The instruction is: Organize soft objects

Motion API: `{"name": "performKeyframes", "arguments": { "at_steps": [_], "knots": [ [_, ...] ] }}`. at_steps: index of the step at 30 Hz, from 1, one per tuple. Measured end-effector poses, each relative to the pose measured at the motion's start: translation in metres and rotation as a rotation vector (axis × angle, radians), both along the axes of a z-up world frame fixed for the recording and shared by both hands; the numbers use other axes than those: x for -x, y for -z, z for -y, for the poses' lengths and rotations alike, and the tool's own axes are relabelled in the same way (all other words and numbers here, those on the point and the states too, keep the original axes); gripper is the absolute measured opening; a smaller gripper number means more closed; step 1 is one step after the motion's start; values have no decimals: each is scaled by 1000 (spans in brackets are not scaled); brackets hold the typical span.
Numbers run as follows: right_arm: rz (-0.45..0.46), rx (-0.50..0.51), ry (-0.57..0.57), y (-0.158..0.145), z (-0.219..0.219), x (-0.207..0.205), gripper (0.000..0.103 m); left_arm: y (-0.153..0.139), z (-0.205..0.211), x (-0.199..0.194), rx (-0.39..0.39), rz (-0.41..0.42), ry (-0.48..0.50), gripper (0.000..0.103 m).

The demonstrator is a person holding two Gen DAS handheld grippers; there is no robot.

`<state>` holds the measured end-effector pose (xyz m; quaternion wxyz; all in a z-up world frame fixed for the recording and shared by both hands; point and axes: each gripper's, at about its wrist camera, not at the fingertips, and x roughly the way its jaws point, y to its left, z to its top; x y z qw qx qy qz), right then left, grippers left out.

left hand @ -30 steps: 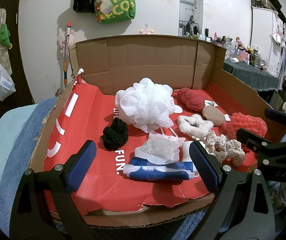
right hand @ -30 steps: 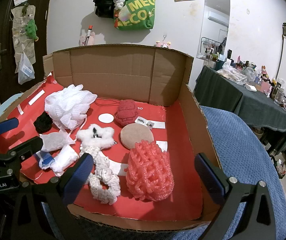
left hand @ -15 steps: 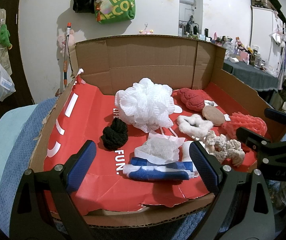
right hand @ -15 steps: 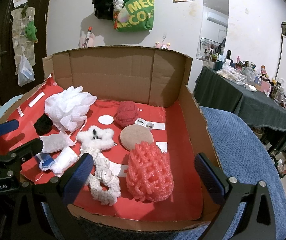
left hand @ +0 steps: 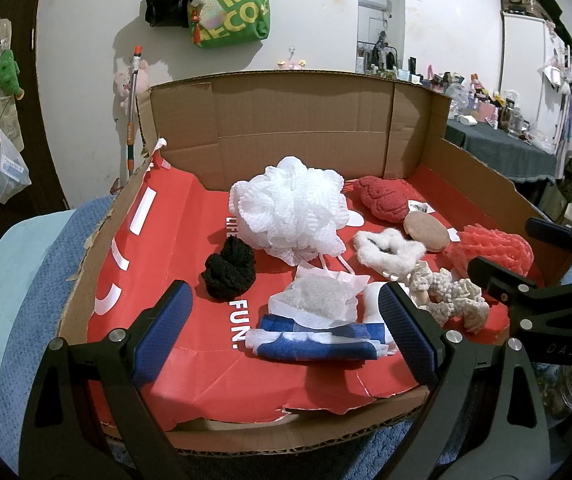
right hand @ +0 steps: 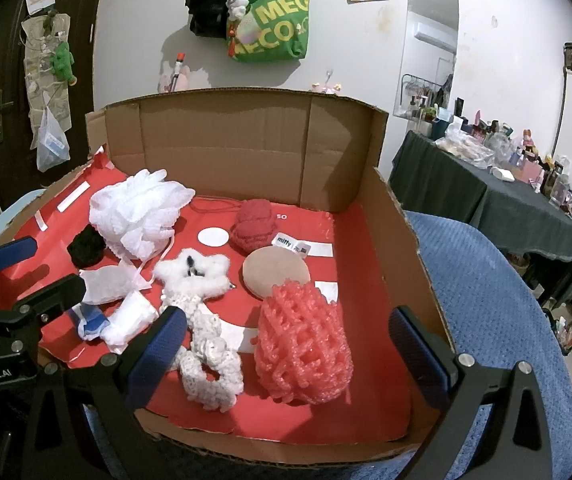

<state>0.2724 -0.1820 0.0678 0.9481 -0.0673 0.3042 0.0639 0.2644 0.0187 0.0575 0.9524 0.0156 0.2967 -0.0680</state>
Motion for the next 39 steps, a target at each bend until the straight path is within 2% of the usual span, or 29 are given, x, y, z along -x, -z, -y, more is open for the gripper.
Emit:
{"name": "performKeyframes", "arguments": {
  "at_steps": [39],
  "knots": [
    [-2,3,0,1,-1,-1,103,3,1,-2,-2,-13,-1,95]
  ]
}}
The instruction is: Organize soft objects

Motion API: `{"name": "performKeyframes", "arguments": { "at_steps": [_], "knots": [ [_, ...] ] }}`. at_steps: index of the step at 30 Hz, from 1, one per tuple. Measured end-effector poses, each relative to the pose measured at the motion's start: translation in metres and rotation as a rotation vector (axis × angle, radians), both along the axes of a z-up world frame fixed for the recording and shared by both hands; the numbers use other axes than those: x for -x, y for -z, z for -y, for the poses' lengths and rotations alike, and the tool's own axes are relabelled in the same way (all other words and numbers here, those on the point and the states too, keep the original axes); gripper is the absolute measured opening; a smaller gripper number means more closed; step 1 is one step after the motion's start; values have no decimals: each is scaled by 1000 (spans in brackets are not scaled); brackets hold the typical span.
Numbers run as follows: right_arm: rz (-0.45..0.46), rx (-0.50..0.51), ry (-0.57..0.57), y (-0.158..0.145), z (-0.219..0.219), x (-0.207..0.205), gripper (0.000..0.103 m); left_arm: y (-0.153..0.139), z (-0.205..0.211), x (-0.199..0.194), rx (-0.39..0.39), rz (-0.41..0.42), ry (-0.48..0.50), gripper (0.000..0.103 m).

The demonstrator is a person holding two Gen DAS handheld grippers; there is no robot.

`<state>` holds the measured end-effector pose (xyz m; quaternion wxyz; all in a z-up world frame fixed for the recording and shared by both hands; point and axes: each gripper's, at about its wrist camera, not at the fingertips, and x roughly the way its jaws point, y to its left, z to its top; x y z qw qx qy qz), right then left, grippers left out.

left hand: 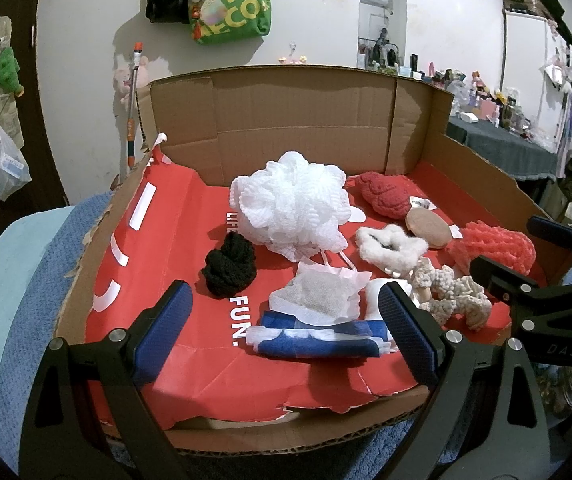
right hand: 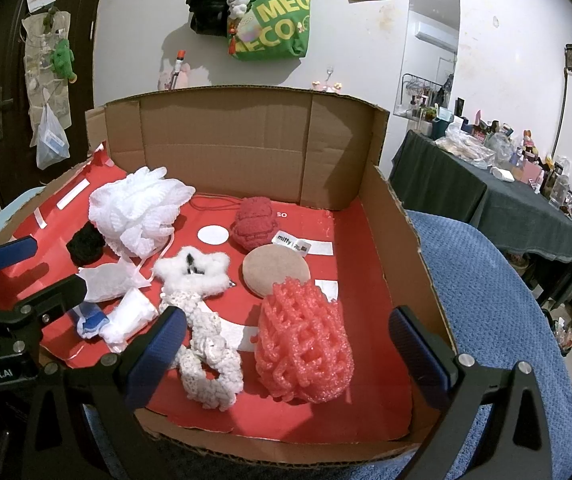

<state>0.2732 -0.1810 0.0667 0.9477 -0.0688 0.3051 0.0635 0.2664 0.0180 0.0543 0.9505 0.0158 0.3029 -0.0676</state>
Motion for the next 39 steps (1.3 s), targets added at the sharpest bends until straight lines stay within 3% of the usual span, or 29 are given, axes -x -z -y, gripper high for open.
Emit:
{"name": "performKeyframes", "arguments": {
  "at_steps": [12,20,25,29,34,39],
  "knots": [
    [16,15,15,-4,4,8,103,-11,-12,8,-12,16,-76,95],
    [27,16,7,-24,3,28,103,-34,-16,32,-19,37,-89,95],
    [53,-8,-12,-45,4,56,103,-52,-19,62,22,45,-75,95],
    [73,-5,-19,-58,6,84,103,-62,-16,96,83,35,-33,102],
    [60,-24,-24,-62,17,123,103,-60,-6,131,116,11,7,103],
    [22,-20,-12,-50,26,154,103,-46,4,159,96,-35,-10,103]
  ]
}}
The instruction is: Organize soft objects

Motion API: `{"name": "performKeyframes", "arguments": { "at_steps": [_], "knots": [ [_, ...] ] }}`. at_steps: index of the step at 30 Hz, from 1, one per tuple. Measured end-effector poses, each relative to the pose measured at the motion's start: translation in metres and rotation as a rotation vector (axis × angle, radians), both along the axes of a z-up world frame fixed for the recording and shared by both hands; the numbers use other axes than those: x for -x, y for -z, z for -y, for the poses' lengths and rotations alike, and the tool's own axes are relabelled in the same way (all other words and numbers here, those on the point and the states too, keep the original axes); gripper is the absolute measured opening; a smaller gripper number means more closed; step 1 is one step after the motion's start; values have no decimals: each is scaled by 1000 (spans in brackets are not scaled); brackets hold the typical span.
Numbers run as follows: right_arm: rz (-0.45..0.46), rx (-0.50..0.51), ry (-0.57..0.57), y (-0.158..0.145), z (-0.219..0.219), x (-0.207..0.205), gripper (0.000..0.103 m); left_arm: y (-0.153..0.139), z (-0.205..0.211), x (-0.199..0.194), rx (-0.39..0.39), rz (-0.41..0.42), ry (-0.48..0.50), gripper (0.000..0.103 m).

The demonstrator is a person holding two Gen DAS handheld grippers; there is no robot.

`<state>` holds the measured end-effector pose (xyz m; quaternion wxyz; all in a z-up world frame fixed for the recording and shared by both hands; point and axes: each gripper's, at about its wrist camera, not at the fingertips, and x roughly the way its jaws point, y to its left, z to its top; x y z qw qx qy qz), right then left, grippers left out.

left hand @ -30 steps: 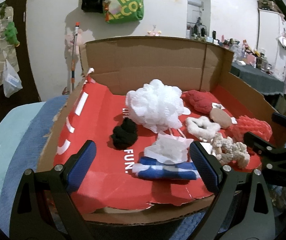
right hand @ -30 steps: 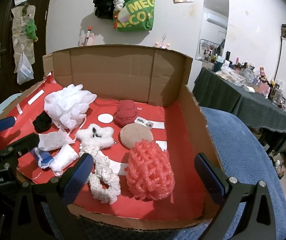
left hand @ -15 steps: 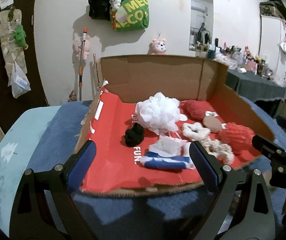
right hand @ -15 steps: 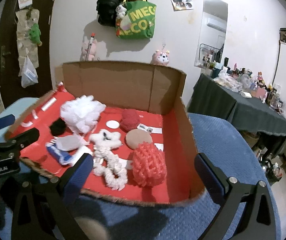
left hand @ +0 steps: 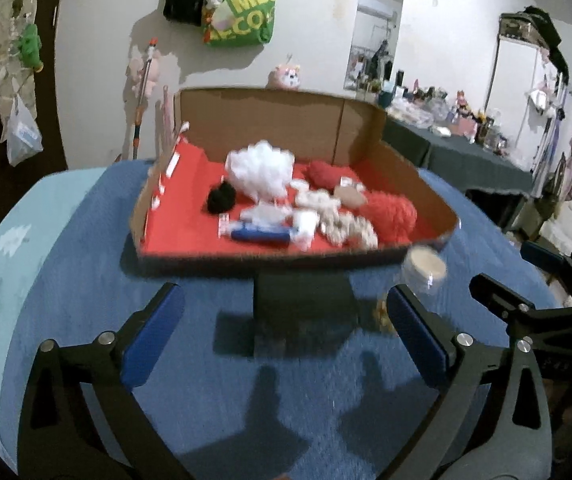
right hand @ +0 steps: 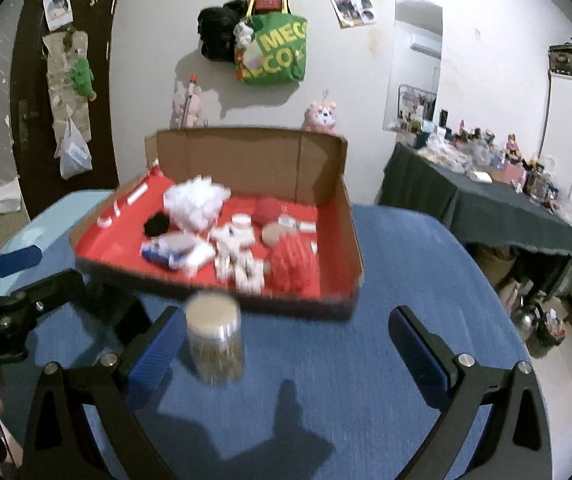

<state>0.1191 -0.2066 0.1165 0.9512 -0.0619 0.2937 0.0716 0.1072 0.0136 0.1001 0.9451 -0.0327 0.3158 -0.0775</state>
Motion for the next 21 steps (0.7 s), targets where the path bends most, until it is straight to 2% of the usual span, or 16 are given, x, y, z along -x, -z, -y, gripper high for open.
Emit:
{"name": "performKeyframes", "arguments": {
  "at_steps": [6,10,17,21],
  "knots": [
    [-93,-11,20,33,8,15,103,38,5,6,-3,-105,-8,103],
    [-165,0,25,59,8,10,103,63,9,2,-43,-167,-33,103],
    [-223,43,53,89,6,-3,103,80,11,-9,-97,-209,-80,103],
    [-248,11,61,93,11,-6,103,84,13,-11,-124,-224,-99,103]
  ]
}}
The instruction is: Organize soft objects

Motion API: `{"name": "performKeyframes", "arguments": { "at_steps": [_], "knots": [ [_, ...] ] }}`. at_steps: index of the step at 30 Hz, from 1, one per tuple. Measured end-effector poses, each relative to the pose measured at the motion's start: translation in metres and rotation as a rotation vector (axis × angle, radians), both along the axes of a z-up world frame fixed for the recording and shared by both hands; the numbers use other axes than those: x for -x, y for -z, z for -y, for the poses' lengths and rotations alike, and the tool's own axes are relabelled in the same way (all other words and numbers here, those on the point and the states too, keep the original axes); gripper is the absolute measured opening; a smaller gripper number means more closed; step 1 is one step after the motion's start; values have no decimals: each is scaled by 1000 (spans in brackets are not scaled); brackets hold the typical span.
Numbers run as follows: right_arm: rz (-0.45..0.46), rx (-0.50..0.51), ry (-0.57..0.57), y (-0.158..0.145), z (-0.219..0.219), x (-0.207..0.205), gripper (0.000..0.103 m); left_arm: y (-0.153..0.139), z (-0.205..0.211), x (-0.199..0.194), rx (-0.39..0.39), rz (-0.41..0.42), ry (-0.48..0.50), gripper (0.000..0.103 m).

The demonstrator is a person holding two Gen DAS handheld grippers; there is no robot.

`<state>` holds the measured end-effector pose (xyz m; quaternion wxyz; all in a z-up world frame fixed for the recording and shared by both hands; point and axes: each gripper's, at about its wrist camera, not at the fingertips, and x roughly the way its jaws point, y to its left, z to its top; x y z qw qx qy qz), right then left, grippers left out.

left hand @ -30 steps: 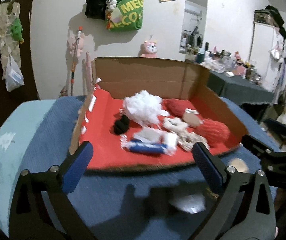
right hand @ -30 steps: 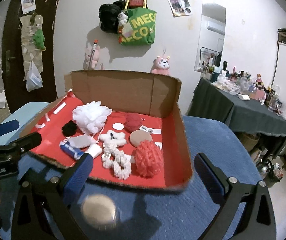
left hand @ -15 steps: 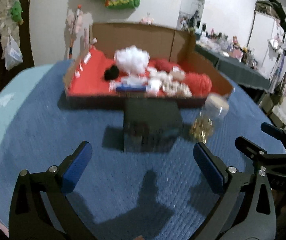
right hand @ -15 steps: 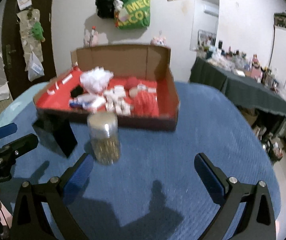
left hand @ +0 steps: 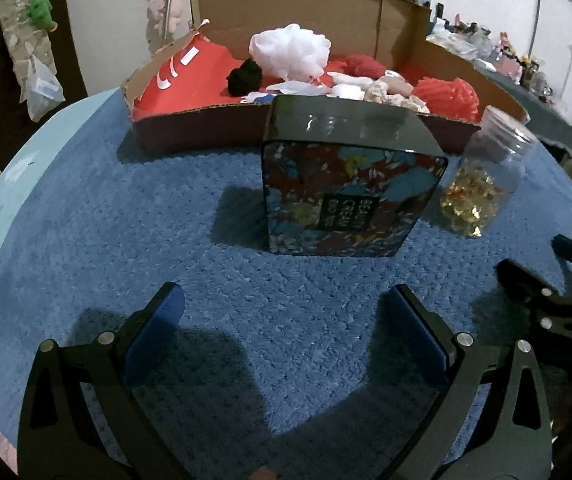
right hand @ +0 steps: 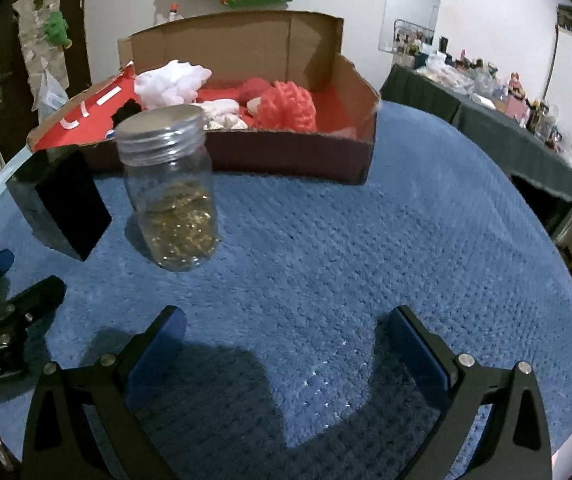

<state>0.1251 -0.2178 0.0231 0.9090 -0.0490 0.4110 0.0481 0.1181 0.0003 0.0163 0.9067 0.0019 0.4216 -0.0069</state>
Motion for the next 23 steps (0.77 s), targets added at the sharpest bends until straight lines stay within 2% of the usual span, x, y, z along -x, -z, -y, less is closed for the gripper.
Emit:
{"name": "performKeyframes", "arguments": {
  "at_steps": [4,23],
  "knots": [
    [-12,-32,13,2,6,-1,103,1,2,0,-12,3,-5,103],
    [-12,-21,16,3,3,-4,103,2,2,-4,-13,0,-16,103]
  ]
}}
